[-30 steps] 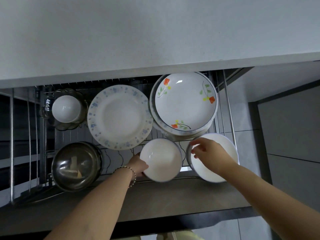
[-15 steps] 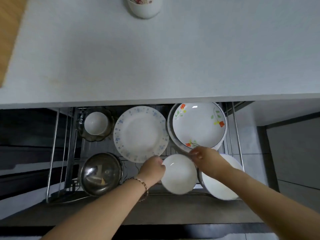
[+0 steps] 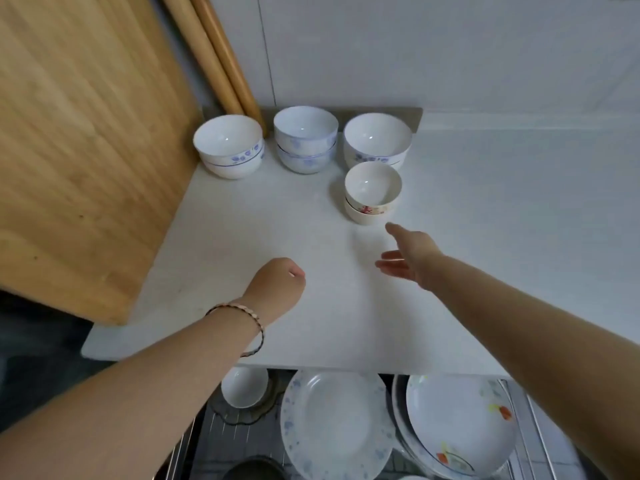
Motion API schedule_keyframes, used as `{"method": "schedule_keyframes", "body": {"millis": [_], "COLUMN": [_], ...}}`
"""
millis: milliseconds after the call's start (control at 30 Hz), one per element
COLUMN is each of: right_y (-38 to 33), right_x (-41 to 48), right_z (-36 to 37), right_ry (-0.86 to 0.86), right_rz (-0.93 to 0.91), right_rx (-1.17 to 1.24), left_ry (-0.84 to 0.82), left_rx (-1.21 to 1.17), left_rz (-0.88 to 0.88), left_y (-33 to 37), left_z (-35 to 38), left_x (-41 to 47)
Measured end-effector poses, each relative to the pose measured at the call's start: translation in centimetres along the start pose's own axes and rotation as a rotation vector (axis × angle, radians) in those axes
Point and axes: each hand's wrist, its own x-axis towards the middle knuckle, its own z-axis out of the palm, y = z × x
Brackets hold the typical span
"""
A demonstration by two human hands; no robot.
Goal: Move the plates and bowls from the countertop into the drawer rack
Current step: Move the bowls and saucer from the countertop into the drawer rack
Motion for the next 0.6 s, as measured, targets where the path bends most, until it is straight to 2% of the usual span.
{"method": "schedule_keyframes", "body": {"millis": [133, 300, 433, 600], "right_y": [-3.9, -4.3, -2.8, 1.1], "right_x": [5.1, 9.1, 8.4, 3.3], "right_z": [3.3, 5.8, 6.4, 5.6], "right_ry": [0.031, 0.084, 0.099, -0.058], "right_rz": [0.033, -0.016, -0.027, 0.041], "right_rx": [0.254, 0.387, 0.354, 0.237], "left_ry": [-0.010, -0.081, -0.139, -0.305], "left_rx": [-0.036, -0.119, -0.305, -0.571], "left_rz": [0.008, -0.026, -0.087, -0.213], "left_y": [-1.0, -2.9, -2.7, -0.3], "left_z": [-1.6, -2.0, -1.9, -1.3], "left_x": [3.3, 5.6, 6.5, 4.3]}}
